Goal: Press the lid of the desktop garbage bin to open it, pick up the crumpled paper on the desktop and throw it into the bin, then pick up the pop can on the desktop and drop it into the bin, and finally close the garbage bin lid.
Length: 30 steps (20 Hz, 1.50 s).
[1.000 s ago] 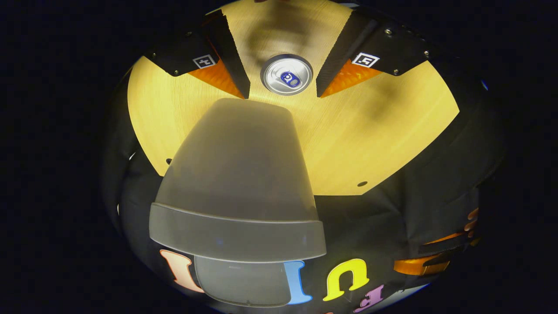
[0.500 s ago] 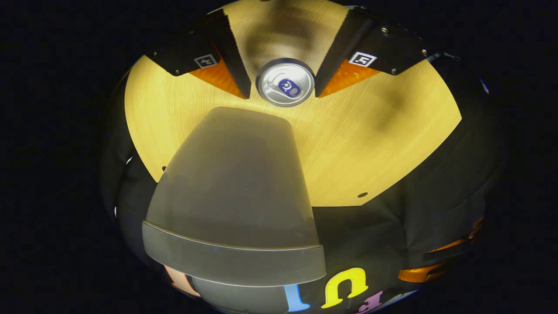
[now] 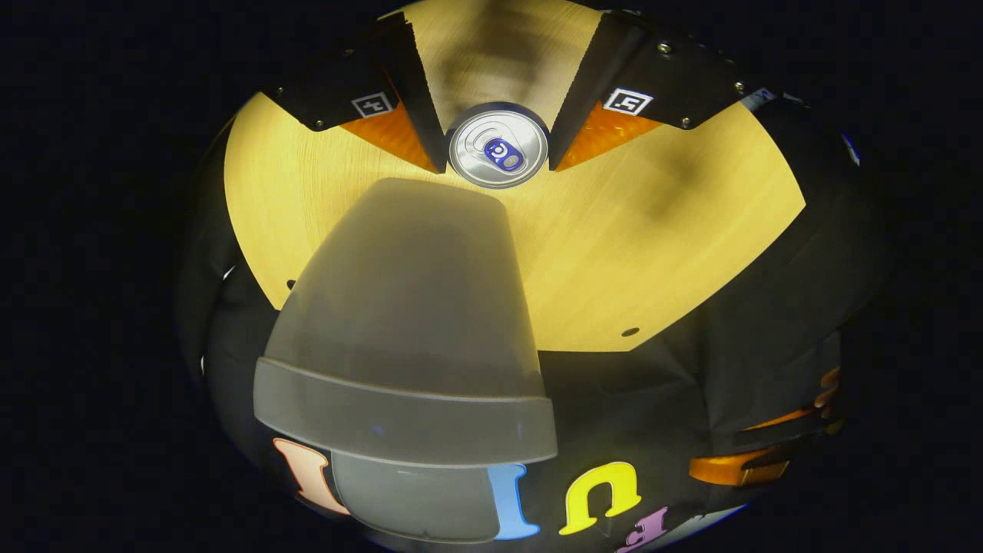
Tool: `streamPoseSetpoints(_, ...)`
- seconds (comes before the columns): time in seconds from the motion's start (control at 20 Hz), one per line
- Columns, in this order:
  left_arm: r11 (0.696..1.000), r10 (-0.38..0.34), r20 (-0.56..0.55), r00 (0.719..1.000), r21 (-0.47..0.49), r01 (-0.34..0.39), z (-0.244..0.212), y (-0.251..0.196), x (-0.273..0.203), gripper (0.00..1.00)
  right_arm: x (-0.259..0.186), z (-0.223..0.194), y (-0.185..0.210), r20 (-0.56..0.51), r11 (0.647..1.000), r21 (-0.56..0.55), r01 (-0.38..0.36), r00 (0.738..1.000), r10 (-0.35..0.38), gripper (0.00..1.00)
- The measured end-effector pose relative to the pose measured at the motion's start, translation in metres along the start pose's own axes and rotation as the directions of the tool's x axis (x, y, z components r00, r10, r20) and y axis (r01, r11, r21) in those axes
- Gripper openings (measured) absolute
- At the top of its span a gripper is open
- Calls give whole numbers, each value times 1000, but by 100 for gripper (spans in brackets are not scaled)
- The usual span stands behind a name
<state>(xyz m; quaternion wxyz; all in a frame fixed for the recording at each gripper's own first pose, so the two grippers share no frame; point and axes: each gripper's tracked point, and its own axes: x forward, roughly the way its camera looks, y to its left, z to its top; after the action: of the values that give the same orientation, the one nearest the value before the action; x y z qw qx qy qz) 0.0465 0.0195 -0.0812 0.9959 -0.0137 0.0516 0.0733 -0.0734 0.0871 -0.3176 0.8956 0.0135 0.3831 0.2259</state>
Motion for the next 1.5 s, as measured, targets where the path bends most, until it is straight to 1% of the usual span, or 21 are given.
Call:
streamPoseSetpoints(0.05,1000,-3,-1,1000,-1,3,-1,-1,0,99,-4,8,3,16,1000,0,-8,1000,8,84)
streamPoseSetpoints(0.25,1000,-14,-4,1000,-6,14,-2,-6,1,99,-23,43,19,91,998,7,-59,994,58,84)
streamPoseSetpoints(0.45,1000,-20,-7,1000,-8,19,-4,-7,3,100,-43,87,30,183,996,-8,-89,979,89,84)
streamPoseSetpoints(0.65,1000,-23,-10,1000,-2,23,-4,-7,8,100,-63,135,41,285,993,-14,-120,951,119,84)
streamPoseSetpoints(0.95,1000,-30,-7,1000,5,30,-4,-10,11,99,-98,199,53,420,988,-28,-152,895,150,84)
streamPoseSetpoints(1.25,999,-31,-8,999,6,31,-4,-10,11,99,-123,251,45,536,989,-14,-144,834,130,84)
streamPoseSetpoints(1.4,999,-33,-6,999,10,33,-4,-11,11,100,-127,268,32,574,993,7,-121,813,95,83)
streamPoseSetpoints(1.5,999,-35,-6,999,12,35,-3,-12,10,99,-129,276,20,591,995,25,-101,804,67,83)
